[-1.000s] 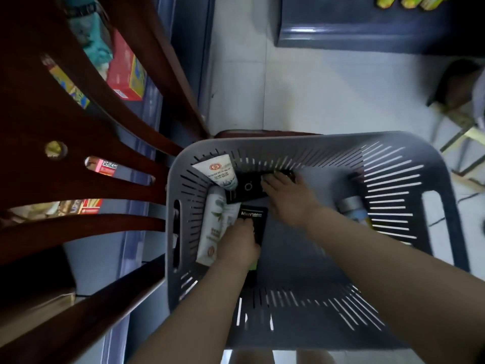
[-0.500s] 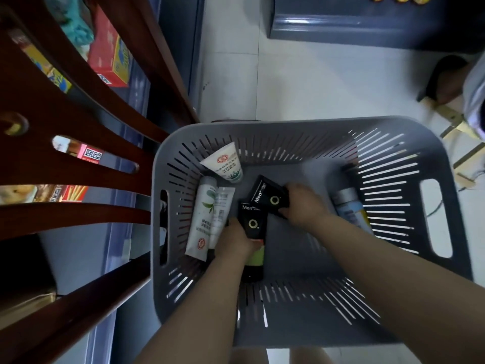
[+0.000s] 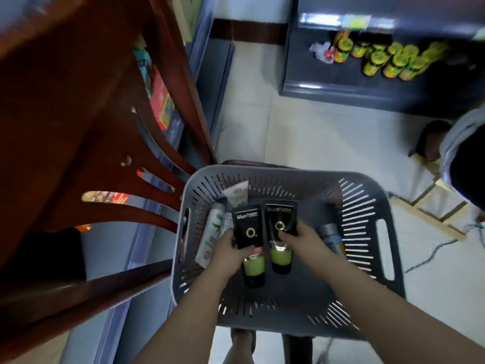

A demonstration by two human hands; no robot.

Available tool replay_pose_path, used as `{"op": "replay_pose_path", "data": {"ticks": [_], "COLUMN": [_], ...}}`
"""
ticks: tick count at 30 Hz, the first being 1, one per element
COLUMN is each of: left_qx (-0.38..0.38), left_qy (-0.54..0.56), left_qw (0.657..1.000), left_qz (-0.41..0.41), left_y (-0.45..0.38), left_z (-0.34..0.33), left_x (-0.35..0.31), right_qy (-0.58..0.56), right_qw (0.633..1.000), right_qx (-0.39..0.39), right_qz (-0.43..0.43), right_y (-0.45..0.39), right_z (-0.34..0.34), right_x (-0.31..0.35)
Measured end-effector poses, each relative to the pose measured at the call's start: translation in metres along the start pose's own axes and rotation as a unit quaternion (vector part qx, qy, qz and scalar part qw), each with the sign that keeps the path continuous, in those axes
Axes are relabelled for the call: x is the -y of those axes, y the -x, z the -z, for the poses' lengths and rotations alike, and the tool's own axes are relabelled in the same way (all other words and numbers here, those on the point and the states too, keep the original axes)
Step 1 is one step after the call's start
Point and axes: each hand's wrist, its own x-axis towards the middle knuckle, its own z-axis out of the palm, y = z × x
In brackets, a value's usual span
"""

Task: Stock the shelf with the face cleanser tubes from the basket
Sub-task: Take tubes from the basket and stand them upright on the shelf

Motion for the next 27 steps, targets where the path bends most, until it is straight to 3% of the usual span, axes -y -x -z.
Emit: {"op": "replay_pose_path", "data": {"ticks": [4, 8, 15, 21, 27], "left_qx": [-0.017, -0.077, -0.172, -0.25, -0.354], "left_qy": [0.113, 0.16, 0.248, 0.297, 0.264], "left_qw": [0.991, 0.973, 0.906, 0.841, 0.783], "left_qz": [-0.068, -0.15, -0.298, -0.376, -0.439], "left_y": [0.06, 0.128, 0.291, 0.424, 0.539], "left_z": [0.014, 0.03, 0.071, 0.118, 0.15], "left_x": [-0.053, -0.103, -0.169, -0.179, -0.161], "right_qy": [-0.1, -0.15, -0.175, -0.16, -0.154], "right_qw": [0.992, 0.974, 0.937, 0.876, 0.816], "right_qx": [0.008, 0.068, 0.148, 0.269, 0.381], "right_qz": [0.076, 0.157, 0.265, 0.367, 0.406], "right_y": [0.049, 0.115, 0.245, 0.356, 0.448], "right_z": [0.024, 0.04, 0.037, -0.004, -0.052], "right_x": [0.062, 0.14, 0.243, 0.3, 0.323]}}
